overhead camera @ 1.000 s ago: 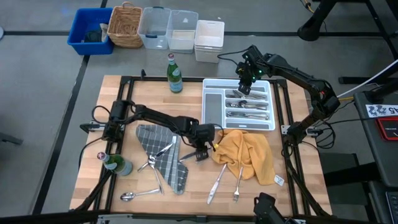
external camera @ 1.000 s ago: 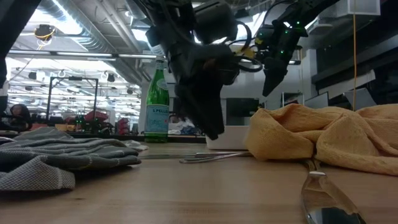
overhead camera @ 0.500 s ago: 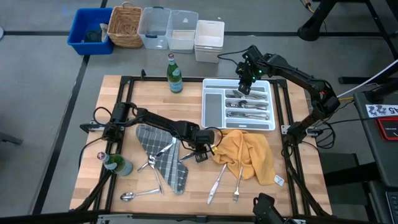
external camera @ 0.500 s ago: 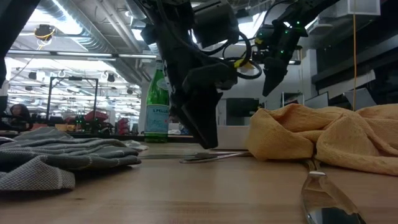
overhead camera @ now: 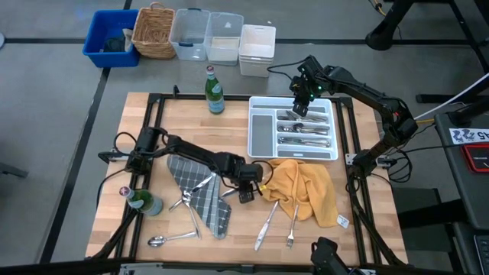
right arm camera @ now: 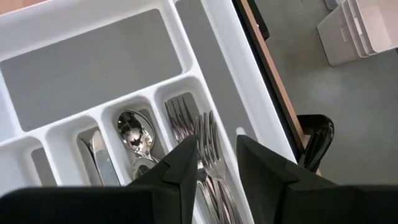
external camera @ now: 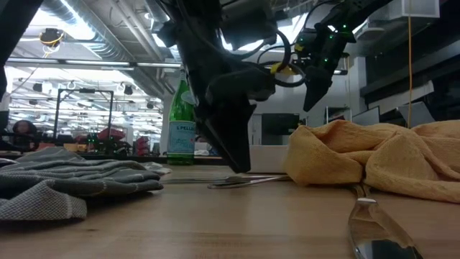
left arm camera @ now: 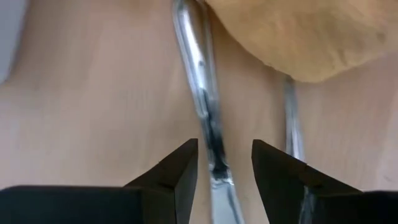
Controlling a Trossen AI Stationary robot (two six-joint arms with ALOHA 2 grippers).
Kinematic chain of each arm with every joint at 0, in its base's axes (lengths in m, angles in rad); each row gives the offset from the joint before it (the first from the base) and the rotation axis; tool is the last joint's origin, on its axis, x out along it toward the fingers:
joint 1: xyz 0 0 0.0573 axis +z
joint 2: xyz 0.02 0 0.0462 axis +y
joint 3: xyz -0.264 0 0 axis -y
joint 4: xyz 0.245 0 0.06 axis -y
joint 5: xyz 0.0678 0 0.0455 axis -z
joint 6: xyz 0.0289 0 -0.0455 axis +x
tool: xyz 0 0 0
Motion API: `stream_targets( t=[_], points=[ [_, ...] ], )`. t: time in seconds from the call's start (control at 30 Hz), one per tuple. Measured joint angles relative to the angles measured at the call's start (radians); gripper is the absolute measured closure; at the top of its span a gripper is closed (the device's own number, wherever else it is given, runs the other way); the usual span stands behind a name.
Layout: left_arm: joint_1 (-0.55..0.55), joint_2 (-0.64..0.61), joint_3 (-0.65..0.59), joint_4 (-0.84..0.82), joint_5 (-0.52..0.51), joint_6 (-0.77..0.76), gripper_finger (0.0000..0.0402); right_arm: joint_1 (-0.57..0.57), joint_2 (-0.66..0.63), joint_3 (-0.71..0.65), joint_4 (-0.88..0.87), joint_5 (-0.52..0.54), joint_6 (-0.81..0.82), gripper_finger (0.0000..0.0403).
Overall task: Sort silverware
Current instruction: Put the silver knife into the cutlery tray
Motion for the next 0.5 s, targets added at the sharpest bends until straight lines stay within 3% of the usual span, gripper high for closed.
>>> stream_targets(
  t=[0.5],
  points=[
    [0.004, 0.001, 0.0, -0.043, 0.029, -0.007, 0.0281, 0.0, 0.0, 0.0, 0.0, 0.0, 0.002, 0.0288]
  ],
)
